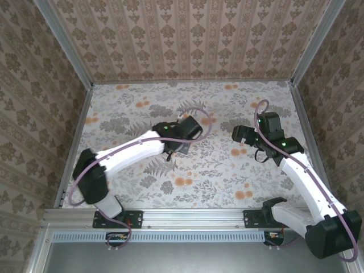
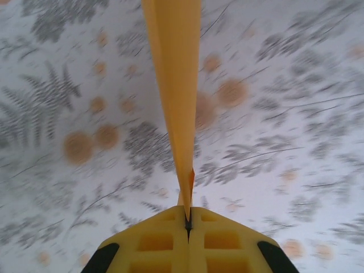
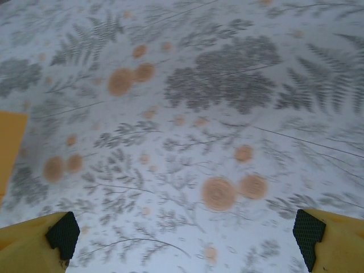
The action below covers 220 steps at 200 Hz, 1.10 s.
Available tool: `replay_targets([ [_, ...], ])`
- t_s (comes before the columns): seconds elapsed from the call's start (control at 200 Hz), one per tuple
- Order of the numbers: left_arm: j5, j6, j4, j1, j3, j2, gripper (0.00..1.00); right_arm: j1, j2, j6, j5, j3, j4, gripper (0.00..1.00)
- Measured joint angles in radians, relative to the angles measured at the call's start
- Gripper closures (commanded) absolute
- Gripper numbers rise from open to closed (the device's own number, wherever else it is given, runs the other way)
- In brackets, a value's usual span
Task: Fold a paper plane with a square sheet of paper (fold left side to right side)
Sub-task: Turn over the paper at the center of the table.
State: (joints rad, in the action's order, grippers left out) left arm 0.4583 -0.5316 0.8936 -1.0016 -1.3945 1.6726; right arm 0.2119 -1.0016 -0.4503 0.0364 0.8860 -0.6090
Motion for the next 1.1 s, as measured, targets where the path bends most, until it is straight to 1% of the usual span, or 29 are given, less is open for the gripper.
replay_targets([
  [0.07, 0.076, -0.054, 0.116, -0.022, -0.077, 0.104, 1.00, 0.000, 0.032, -0.007, 0.060, -0.001, -0.026, 0.00],
  [0.155, 0.138, -0.121, 0.231, -0.040, -0.166, 0.215, 1.00, -0.003, 0.066, -0.018, 0.119, -0.001, -0.053, 0.00],
  [0.235, 0.156, -0.160, 0.303, -0.047, -0.233, 0.300, 1.00, -0.005, 0.087, -0.022, 0.158, -0.002, -0.074, 0.00],
  [0.315, 0.140, -0.179, 0.334, -0.048, -0.275, 0.368, 1.00, -0.006, 0.098, -0.024, 0.179, -0.006, -0.086, 0.00],
  [0.35, 0.123, -0.181, 0.338, -0.048, -0.290, 0.396, 1.00, -0.006, 0.100, -0.024, 0.185, -0.007, -0.092, 0.00],
  [0.45, 0.058, -0.183, 0.336, -0.044, -0.314, 0.455, 0.95, -0.006, 0.103, -0.024, 0.196, -0.013, -0.101, 0.00],
  [0.6, -0.047, -0.166, 0.306, -0.034, -0.330, 0.488, 0.80, -0.006, 0.103, -0.024, 0.196, -0.013, -0.106, 0.00],
  [0.735, -0.165, -0.138, 0.242, -0.009, -0.334, 0.488, 0.63, -0.007, 0.092, -0.020, 0.180, -0.013, -0.106, 0.00],
  [0.85, -0.277, -0.122, 0.158, 0.021, -0.322, 0.478, 0.55, -0.010, 0.059, -0.016, 0.131, -0.013, -0.105, 0.00],
  [0.875, -0.299, -0.117, 0.134, 0.027, -0.311, 0.468, 0.52, -0.010, 0.050, -0.016, 0.114, -0.013, -0.104, 0.01],
  [0.975, -0.389, -0.101, 0.026, 0.053, -0.224, 0.388, 0.44, -0.010, 0.010, -0.010, 0.024, -0.014, -0.087, 0.08],
  [1.065, -0.472, -0.100, -0.084, 0.087, -0.103, 0.252, 0.41, -0.006, -0.040, -0.015, -0.074, -0.017, -0.052, 0.16],
  [1.1, -0.502, -0.101, -0.126, 0.106, -0.053, 0.189, 0.41, -0.001, -0.064, -0.021, -0.111, -0.019, -0.032, 0.17],
])
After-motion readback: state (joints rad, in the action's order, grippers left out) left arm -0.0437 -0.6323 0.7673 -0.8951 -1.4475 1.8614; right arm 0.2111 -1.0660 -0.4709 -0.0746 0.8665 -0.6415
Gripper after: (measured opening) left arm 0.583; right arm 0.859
